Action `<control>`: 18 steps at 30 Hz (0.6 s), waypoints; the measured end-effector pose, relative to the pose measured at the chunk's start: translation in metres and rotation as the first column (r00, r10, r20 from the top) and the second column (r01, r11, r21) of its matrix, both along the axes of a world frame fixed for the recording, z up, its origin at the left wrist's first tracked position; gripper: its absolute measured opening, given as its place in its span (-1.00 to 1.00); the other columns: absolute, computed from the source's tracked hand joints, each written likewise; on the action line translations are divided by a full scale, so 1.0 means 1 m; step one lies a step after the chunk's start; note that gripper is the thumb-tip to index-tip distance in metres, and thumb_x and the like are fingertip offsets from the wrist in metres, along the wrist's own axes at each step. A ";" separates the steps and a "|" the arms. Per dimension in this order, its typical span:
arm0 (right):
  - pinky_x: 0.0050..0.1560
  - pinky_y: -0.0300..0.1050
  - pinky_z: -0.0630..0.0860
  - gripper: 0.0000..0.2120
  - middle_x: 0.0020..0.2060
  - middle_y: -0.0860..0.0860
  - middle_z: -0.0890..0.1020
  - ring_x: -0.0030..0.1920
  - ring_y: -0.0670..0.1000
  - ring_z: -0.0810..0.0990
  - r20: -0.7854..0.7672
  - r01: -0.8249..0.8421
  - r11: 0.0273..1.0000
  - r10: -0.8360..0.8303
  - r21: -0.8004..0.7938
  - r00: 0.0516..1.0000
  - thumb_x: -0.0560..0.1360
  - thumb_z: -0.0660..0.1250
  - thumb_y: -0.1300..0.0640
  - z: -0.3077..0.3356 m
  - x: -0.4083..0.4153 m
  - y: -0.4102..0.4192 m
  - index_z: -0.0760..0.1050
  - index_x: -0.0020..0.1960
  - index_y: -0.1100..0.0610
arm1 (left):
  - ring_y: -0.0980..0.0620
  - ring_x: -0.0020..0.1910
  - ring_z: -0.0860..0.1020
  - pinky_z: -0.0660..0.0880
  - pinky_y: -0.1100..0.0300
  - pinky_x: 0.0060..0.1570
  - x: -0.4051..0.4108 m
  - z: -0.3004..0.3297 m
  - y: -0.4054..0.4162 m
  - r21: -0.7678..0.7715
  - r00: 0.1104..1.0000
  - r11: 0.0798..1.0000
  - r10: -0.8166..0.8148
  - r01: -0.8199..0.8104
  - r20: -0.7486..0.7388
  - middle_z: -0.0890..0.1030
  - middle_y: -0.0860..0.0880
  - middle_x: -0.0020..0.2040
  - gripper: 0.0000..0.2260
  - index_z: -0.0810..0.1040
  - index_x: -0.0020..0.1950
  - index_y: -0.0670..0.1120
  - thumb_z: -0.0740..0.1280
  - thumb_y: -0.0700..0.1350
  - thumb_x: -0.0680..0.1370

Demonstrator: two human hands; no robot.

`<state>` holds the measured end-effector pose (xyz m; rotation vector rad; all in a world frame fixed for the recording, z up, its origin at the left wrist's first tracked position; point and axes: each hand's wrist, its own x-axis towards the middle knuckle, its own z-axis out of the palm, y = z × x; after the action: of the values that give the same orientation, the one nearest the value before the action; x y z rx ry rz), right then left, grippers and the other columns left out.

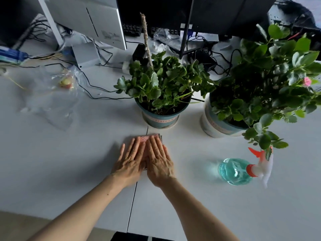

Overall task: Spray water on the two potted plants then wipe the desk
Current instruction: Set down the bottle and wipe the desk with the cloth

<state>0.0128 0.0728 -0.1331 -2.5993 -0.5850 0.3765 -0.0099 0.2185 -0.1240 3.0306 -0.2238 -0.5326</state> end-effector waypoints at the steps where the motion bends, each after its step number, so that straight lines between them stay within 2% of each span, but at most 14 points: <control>1: 0.53 -0.04 -0.32 -0.40 0.59 0.05 -0.08 0.58 0.08 -0.19 0.004 -0.003 1.000 0.003 0.004 1.000 0.60 -0.01 0.06 0.000 -0.005 -0.002 -0.10 0.59 0.11 | -0.25 0.46 0.29 0.26 -0.28 0.38 -0.004 -0.002 -0.003 0.004 1.000 1.000 -0.007 0.007 0.008 0.33 -0.22 0.49 -0.41 0.29 0.47 -0.22 0.05 0.04 0.50; 3: 0.52 -0.02 -0.32 -0.41 0.57 0.04 -0.07 0.58 0.08 -0.16 0.009 -0.004 1.000 0.004 0.017 1.000 0.61 0.05 0.09 0.001 -0.015 -0.011 -0.06 0.59 0.11 | -0.25 0.49 0.22 0.10 -0.23 0.47 -0.013 -0.004 -0.013 0.009 1.000 1.000 0.000 0.000 0.006 0.27 -0.23 0.51 -0.40 0.24 0.50 -0.21 0.04 0.03 0.50; 5: 0.55 -0.02 -0.27 -0.41 0.57 0.03 -0.04 0.58 0.08 -0.12 0.005 0.013 1.000 -0.013 0.026 1.000 0.60 0.08 0.12 0.002 -0.026 -0.025 -0.02 0.58 0.12 | -0.25 0.52 0.11 -0.15 -0.15 0.46 -0.022 -0.003 -0.027 -0.022 1.000 1.000 0.012 -0.013 -0.012 0.19 -0.23 0.54 -0.39 0.17 0.52 -0.20 0.03 0.00 0.49; 9: 0.55 -0.05 -0.18 -0.42 0.57 0.02 -0.03 0.58 0.07 -0.10 -0.009 0.061 0.998 -0.061 -0.011 0.998 0.57 -0.09 0.06 0.003 -0.044 -0.063 -0.02 0.58 0.11 | -0.27 0.53 -0.11 -0.30 -0.11 0.41 -0.030 -0.002 -0.062 -0.090 0.998 0.996 -0.032 0.026 -0.059 0.01 -0.20 0.58 -0.35 -0.01 0.55 -0.15 0.14 -0.04 0.51; 12: 0.57 0.01 -0.15 -0.40 0.56 0.02 -0.02 0.57 0.08 -0.10 0.010 0.107 0.993 -0.107 -0.056 0.994 0.55 -0.09 0.03 0.004 -0.045 -0.094 -0.01 0.57 0.12 | -0.20 0.49 -0.40 -0.48 -0.10 0.38 -0.024 -0.006 -0.088 -0.106 0.990 0.987 -0.131 0.124 -0.058 -0.38 -0.10 0.53 -0.36 -0.38 0.49 -0.07 -0.01 0.01 0.60; 14: 0.55 -0.01 -0.19 -0.41 0.56 0.02 -0.06 0.57 0.08 -0.15 0.017 0.122 0.989 -0.121 -0.085 0.992 0.57 -0.06 0.03 0.003 -0.039 -0.109 -0.06 0.58 0.12 | -0.16 0.47 -0.45 -0.47 -0.14 0.41 -0.011 -0.005 -0.099 -0.111 0.981 0.979 -0.181 0.172 -0.072 -0.46 -0.06 0.48 -0.38 -0.45 0.46 -0.06 -0.07 0.04 0.61; 18: 0.56 -0.01 -0.20 -0.38 0.56 0.00 -0.14 0.56 0.03 -0.25 0.003 0.171 0.980 -0.171 -0.103 0.985 0.61 0.06 0.11 0.000 -0.020 -0.119 -0.14 0.58 0.10 | -0.09 0.50 -0.41 -0.43 -0.12 0.43 0.017 0.000 -0.108 -0.061 0.966 0.968 -0.246 0.242 -0.080 -0.44 -0.05 0.50 -0.40 -0.40 0.49 -0.05 -0.10 0.09 0.62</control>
<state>-0.0074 -0.0464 -0.1330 -2.7211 -0.3443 0.3665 0.0070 0.1106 -0.1241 2.9392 -0.6017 -0.6620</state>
